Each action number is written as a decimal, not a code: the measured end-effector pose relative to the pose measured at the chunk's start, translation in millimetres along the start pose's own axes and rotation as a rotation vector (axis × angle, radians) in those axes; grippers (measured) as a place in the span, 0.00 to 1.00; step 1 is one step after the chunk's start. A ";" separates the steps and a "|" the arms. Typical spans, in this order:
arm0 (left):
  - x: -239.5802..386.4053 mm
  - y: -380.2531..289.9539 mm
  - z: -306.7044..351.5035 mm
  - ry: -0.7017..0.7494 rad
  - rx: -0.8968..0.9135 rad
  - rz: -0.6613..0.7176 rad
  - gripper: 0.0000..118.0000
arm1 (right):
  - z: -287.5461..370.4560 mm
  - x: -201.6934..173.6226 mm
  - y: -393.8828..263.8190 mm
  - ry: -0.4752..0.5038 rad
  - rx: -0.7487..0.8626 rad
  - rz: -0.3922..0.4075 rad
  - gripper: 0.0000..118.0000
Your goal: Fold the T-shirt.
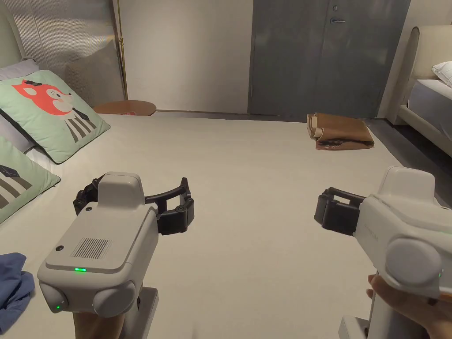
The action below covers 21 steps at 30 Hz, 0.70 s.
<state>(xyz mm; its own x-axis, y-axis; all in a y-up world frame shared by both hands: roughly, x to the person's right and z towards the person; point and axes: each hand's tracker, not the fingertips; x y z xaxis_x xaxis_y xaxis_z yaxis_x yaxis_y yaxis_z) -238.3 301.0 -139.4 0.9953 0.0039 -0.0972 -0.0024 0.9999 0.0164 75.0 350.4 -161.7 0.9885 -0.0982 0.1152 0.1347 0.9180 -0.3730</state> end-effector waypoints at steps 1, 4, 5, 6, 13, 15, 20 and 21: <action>0.0 0.1 -0.1 0.000 0.001 -0.002 0.92 | -1.1 0.4 3.7 -0.046 -0.028 -0.017 1.00; 0.1 1.1 0.6 0.001 0.002 -0.005 0.92 | -3.2 1.6 12.4 -0.091 -0.105 -0.032 1.00; 0.1 1.5 0.8 0.002 0.001 -0.003 0.92 | -2.5 2.8 14.1 -0.073 -0.108 -0.028 1.00; 0.0 1.7 1.1 0.001 0.003 0.000 0.92 | -3.6 4.2 14.1 -0.065 -0.111 -0.028 1.00; 0.3 2.1 0.2 0.001 0.007 -0.004 0.92 | -3.4 3.4 10.7 -0.090 -0.120 0.004 1.00; -0.1 2.2 -0.2 -0.003 0.007 -0.001 0.92 | -4.2 3.3 9.9 -0.077 -0.129 0.014 1.00; -0.2 1.8 -0.8 0.000 0.006 -0.001 0.92 | -7.6 1.8 4.9 -0.088 -0.100 0.050 1.00; -0.3 1.8 -0.8 -0.001 0.007 -0.002 0.92 | -7.8 1.9 5.1 -0.086 -0.100 0.050 1.00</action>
<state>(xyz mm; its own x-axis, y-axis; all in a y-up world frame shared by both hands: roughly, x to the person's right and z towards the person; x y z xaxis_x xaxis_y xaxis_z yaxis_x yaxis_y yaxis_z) -238.6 302.8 -140.1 0.9953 0.0019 -0.0967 0.0003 0.9997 0.0228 78.1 351.9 -170.6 0.9851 -0.0160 0.1712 0.0959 0.8776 -0.4697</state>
